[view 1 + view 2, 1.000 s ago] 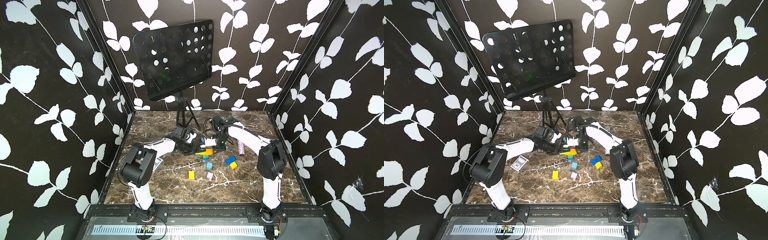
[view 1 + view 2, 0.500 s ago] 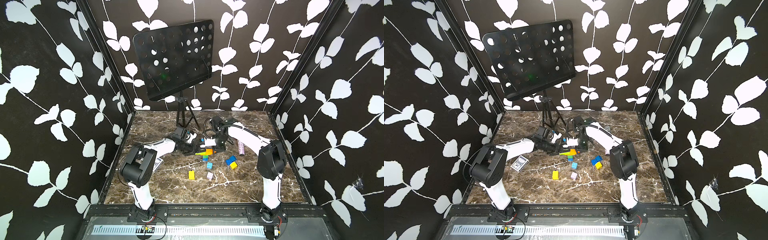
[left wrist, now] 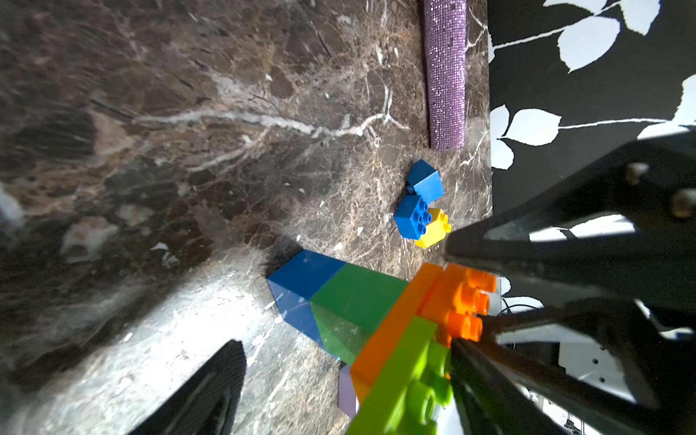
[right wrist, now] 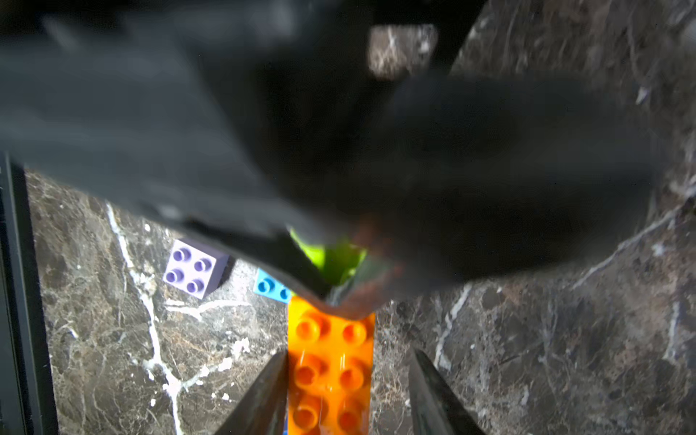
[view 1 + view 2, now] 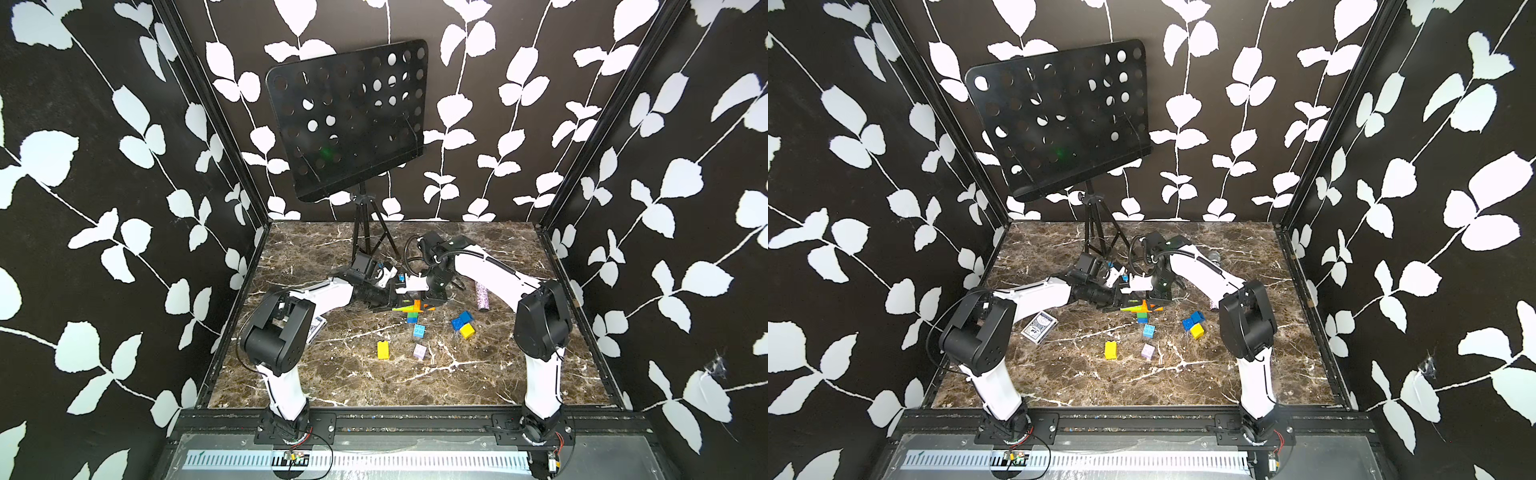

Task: Assemble a fork with lego
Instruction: Assemble the lego brick with the lego brick.

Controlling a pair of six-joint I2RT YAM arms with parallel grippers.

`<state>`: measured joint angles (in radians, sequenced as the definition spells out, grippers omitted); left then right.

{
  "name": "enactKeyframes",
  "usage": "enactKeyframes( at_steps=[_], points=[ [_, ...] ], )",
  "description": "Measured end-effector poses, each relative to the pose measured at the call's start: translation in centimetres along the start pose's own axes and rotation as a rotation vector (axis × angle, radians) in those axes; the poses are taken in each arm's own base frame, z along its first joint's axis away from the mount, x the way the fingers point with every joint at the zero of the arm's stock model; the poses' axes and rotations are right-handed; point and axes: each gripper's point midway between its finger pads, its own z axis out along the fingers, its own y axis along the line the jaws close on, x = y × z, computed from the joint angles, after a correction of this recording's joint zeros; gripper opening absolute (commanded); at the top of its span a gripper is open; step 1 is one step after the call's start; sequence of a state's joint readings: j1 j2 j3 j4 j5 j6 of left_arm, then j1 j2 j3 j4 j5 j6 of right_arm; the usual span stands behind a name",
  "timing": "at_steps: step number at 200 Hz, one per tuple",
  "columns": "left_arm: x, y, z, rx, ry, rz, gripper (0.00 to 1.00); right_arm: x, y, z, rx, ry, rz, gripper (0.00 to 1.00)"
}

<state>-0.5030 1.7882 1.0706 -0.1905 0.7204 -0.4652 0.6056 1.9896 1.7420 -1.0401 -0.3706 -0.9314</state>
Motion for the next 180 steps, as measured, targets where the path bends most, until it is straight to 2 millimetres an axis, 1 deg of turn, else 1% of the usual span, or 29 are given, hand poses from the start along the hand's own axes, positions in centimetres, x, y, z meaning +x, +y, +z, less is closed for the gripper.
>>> enactKeyframes(
  at_steps=[12,25,47,59,76,107,129,180],
  points=[
    [0.0,0.0,0.0,0.000,0.001,0.004,0.86,-0.7,-0.1,-0.5,0.011,-0.046,0.014,0.47],
    [0.0,0.0,0.0,0.000,0.001,0.006,0.86,-1.4,-0.3,-1.5,0.031,-0.098,0.032,0.39],
    [0.0,0.0,0.0,-0.001,0.000,0.010,0.86,-2.2,-0.2,-2.9,0.052,-0.156,0.062,0.14],
    [0.0,0.0,0.0,-0.002,-0.001,0.012,0.86,-2.4,0.0,-3.3,0.049,-0.175,0.083,0.07],
    [-0.1,0.0,0.0,-0.003,-0.001,0.014,0.86,-2.4,0.3,-2.9,0.028,-0.186,0.114,0.05],
    [-0.1,0.0,0.0,-0.003,-0.001,0.014,0.87,-1.3,1.6,-1.2,-0.023,-0.152,0.168,0.02],
    [0.0,0.0,0.0,-0.004,-0.001,0.015,0.87,-0.8,2.2,-0.4,-0.037,-0.128,0.184,0.01],
    [-0.2,-0.1,0.0,-0.005,-0.002,0.019,0.87,-0.9,2.2,0.0,-0.025,-0.118,0.194,0.00]
  ],
)
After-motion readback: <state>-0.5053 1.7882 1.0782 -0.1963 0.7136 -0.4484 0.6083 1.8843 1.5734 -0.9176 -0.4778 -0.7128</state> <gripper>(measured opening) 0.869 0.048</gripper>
